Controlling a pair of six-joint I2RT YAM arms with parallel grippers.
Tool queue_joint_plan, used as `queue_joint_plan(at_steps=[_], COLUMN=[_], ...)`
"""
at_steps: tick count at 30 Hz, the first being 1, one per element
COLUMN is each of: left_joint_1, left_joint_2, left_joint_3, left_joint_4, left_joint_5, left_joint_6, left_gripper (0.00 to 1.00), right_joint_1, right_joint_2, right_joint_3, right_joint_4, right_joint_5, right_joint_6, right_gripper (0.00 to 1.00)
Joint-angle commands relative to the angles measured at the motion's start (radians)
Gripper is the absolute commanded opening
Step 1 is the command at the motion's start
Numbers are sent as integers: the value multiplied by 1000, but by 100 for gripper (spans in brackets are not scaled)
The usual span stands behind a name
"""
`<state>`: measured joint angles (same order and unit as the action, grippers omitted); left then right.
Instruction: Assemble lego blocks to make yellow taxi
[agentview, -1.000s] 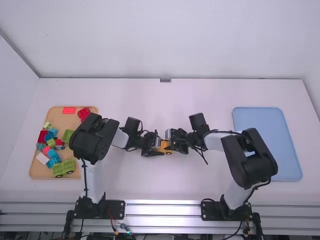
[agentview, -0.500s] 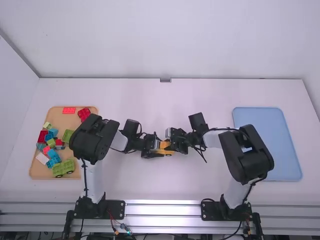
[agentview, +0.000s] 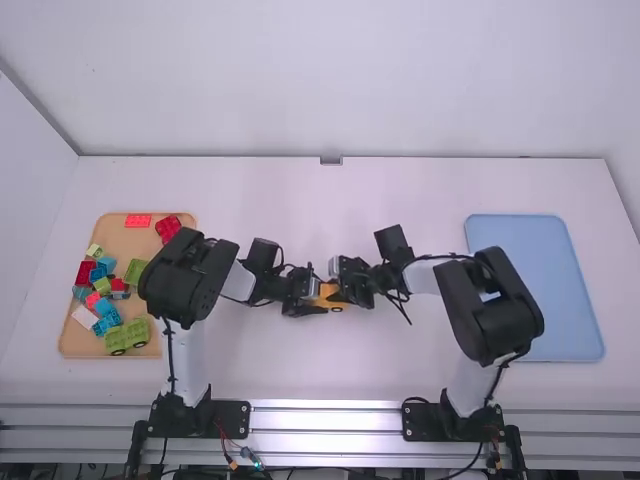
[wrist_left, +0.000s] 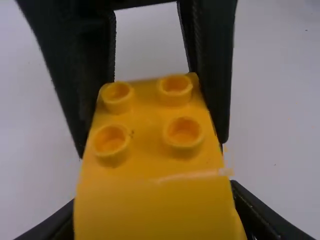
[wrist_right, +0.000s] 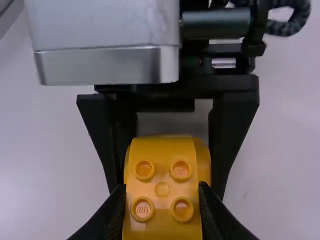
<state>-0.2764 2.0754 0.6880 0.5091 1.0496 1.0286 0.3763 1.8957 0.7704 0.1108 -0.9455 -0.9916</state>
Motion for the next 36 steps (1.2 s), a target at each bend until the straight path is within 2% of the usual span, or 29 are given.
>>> queue_joint_plan(at_steps=[1, 10, 13, 26, 29, 30, 32, 36], left_joint_1=[-5, -5, -4, -5, -5, -5, -4, -5], left_joint_2=[16, 16, 16, 16, 16, 16, 16, 16], left_joint_3=[9, 8, 8, 20, 19, 18, 18, 13], left_joint_4=[-3, 9, 44, 44, 48, 48, 46, 49], left_joint_5=[-19, -23, -32, -55, -56, -57, -55, -56], left_joint_6=[11, 10, -40, -63, -63, -63, -63, -63], left_gripper=[52, 50, 52, 51, 51, 51, 49, 48], right_joint_1=[10, 16, 44, 82, 82, 82, 82, 68], right_joint_2=[59, 68, 68, 68, 68, 68, 65, 64], right_joint_3=[1, 1, 1, 3, 3, 3, 5, 21], right_joint_4=[5, -27, -34, -21, -14, -10, 4, 12], right_joint_5=[27, 40, 123, 241, 236, 235, 225, 193], right_joint_6=[0, -57, -53, 3, 2, 2, 29, 78], right_gripper=[7, 4, 4, 2, 6, 13, 19, 26])
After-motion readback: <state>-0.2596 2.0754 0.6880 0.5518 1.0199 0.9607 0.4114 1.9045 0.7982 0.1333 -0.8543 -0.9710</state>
